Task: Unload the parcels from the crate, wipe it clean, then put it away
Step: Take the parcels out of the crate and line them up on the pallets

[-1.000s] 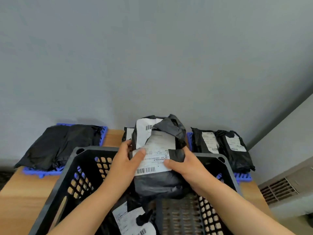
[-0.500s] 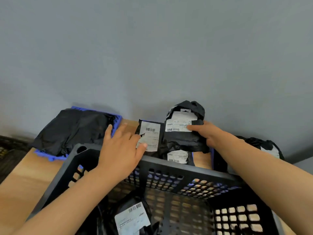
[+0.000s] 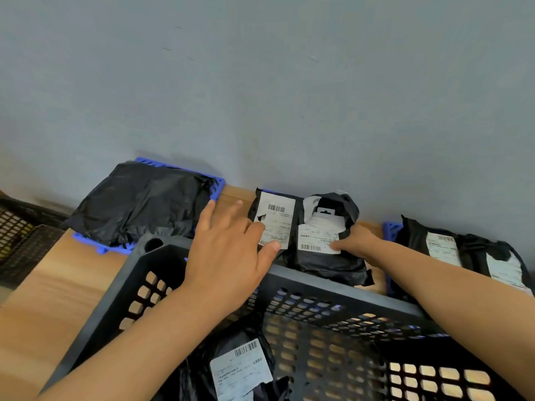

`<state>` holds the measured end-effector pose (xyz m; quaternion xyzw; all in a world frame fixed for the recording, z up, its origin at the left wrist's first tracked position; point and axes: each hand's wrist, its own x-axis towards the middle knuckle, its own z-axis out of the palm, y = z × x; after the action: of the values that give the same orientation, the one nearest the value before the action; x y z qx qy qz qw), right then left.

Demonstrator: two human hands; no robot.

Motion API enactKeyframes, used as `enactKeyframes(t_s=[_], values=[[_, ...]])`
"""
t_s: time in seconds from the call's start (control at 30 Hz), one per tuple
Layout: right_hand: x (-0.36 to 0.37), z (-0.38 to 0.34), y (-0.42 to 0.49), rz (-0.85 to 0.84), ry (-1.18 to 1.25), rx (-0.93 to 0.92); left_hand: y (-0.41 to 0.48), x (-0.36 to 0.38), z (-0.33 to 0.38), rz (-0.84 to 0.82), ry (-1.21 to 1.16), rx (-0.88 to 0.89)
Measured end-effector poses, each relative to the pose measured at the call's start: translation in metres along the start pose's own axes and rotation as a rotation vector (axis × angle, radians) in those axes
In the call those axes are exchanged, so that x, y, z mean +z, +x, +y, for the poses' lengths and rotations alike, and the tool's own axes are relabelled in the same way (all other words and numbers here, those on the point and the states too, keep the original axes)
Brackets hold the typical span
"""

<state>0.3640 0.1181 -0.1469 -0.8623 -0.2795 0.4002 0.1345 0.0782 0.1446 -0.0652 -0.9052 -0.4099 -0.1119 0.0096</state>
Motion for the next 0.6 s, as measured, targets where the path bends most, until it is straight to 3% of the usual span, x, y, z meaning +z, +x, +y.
enactKeyframes(t_s=[0.13, 0.23, 0.33, 0.6], values=[[-0.014, -0.010, -0.006, 0.059, -0.042, 0.034, 0.000, 0.000, -0.001, 0.001, 0.009, 0.003], [-0.037, -0.016, -0.015, 0.236, 0.048, 0.022, 0.000, 0.001, -0.001, 0.001, 0.008, 0.000], [-0.051, -0.014, -0.026, 0.403, -0.014, -0.080, 0.000, 0.001, 0.001, 0.003, 0.014, -0.006], [-0.037, -0.056, -0.100, 0.488, 0.149, -0.418, -0.001, 0.002, 0.000, -0.002, 0.000, -0.011]])
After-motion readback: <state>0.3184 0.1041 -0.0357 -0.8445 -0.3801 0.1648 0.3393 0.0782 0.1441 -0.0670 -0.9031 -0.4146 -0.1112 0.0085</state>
